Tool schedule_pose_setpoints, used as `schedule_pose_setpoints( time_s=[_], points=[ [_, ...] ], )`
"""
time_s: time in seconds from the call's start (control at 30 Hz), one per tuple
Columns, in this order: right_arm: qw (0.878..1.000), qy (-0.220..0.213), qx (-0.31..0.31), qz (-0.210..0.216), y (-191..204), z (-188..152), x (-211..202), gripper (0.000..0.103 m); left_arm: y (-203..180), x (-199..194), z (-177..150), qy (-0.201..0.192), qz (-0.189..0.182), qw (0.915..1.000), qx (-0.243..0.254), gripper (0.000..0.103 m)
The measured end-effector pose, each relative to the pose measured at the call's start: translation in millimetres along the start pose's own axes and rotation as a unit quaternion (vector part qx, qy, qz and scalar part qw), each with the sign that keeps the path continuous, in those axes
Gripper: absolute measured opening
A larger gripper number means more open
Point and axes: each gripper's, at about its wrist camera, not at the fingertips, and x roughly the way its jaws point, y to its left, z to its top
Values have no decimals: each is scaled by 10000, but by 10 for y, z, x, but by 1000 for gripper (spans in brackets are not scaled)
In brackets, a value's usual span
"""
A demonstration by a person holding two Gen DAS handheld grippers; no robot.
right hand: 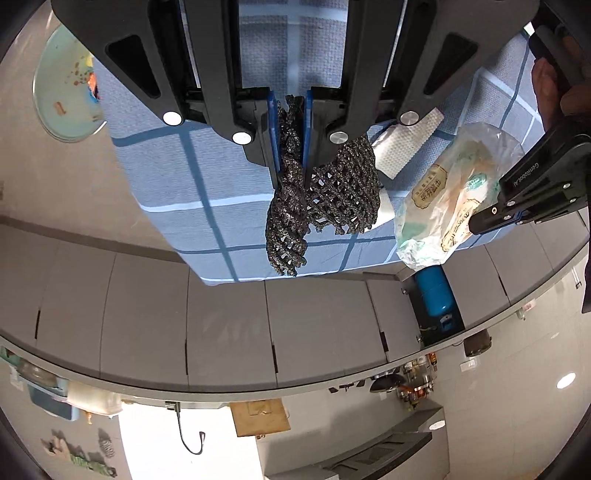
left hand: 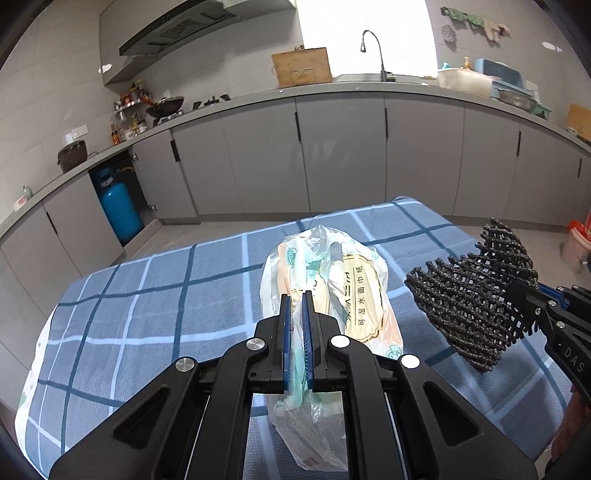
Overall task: Collect trash
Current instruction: 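Carry the white bag and black scrubber over the basin and open both tools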
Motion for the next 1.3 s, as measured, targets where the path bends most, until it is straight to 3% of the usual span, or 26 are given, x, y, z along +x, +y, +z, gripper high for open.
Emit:
schedule_pose_setpoints(
  time_s=[0.9,1.3],
  points=[
    [9991,-290,271,-156,-187,-25,-369,12,-511,-116,205,-238,-273,9982,483,7],
    [9967,-346,550,-493,-505,-95,-502,12,-912,-164,288,-401,-684,9935,822,7]
  ],
)
